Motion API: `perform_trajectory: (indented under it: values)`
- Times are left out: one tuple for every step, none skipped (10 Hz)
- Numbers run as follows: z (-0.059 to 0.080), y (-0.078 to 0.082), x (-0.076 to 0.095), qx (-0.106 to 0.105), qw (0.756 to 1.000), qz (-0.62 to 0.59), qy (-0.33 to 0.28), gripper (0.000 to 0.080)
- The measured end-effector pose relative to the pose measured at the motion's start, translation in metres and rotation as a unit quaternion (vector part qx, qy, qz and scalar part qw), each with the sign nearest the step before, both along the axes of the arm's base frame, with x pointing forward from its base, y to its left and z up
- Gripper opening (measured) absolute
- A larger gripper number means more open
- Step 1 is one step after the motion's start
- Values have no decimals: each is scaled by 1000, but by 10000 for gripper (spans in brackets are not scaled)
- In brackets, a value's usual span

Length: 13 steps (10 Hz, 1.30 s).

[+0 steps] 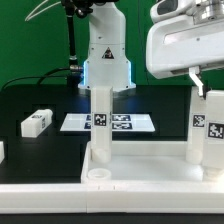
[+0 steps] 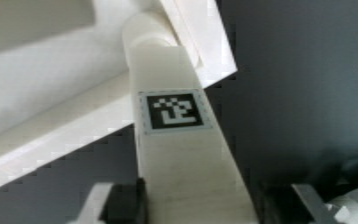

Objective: Assemble desk

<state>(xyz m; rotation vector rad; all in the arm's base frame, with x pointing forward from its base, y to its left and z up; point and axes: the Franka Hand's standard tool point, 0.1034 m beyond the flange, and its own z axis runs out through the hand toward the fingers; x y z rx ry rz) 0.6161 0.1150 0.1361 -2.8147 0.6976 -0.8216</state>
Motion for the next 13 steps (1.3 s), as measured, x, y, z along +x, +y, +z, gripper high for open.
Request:
perform_trajectory:
  values:
    - [0,0,0,-2,1000,3,0,291]
    - [0,0,0,-3,1000,4,0,291]
    - [-2,0,0,-4,1000,5,0,291]
    - [-2,-1,2,-6,1000,5,-12,291]
    - [-1,-3,5,-7,1000,3,-23,291]
    - [-1,-4,7,-6,1000,-3,-27,291]
    - [0,-7,8,-5,1000,-6,-29,291]
    - [0,-8,9,-6,1000,-6,-29,291]
    - [0,-8,9,-7,1000,-5,-29,291]
    - [0,-6,8,-4,1000,-10,-29,291]
    - [0,-7,8,-2,999,-14,-30,291]
    - [0,-7,8,-4,999,-12,-30,291]
    - [0,-7,8,-5,999,-10,-30,291]
